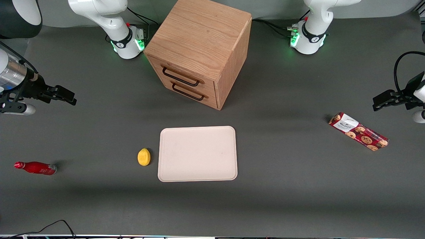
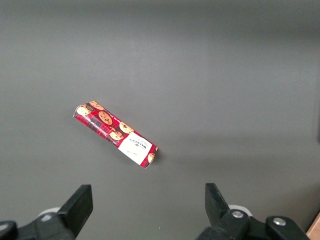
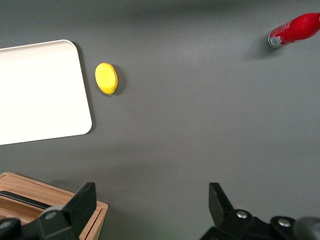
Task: Open upper drawer
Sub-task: 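Move the right gripper toward the wooden cabinet's upper drawer handle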
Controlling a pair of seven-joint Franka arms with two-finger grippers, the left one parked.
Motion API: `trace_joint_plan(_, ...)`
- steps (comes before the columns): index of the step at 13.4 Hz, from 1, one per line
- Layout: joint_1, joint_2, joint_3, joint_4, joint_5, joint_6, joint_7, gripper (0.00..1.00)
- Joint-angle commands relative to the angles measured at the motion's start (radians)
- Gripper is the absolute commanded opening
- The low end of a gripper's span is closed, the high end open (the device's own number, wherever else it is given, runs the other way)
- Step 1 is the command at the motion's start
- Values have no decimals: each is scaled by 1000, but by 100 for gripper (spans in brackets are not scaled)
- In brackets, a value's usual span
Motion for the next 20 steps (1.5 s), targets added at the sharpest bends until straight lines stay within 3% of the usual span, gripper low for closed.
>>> trace_joint_plan(1, -7, 6, 0, 18, 14, -14, -15, 100)
trace_joint_plan(6, 6, 6, 1, 16, 17, -17, -16, 100)
trace_joint_plan(9, 62, 6, 1, 22, 90, -95, -22, 100)
trace_joint_plan(18, 436, 0, -14, 36, 103, -166, -4, 100)
trace_joint_plan(20, 499, 1, -16, 38, 132, -166, -4, 100)
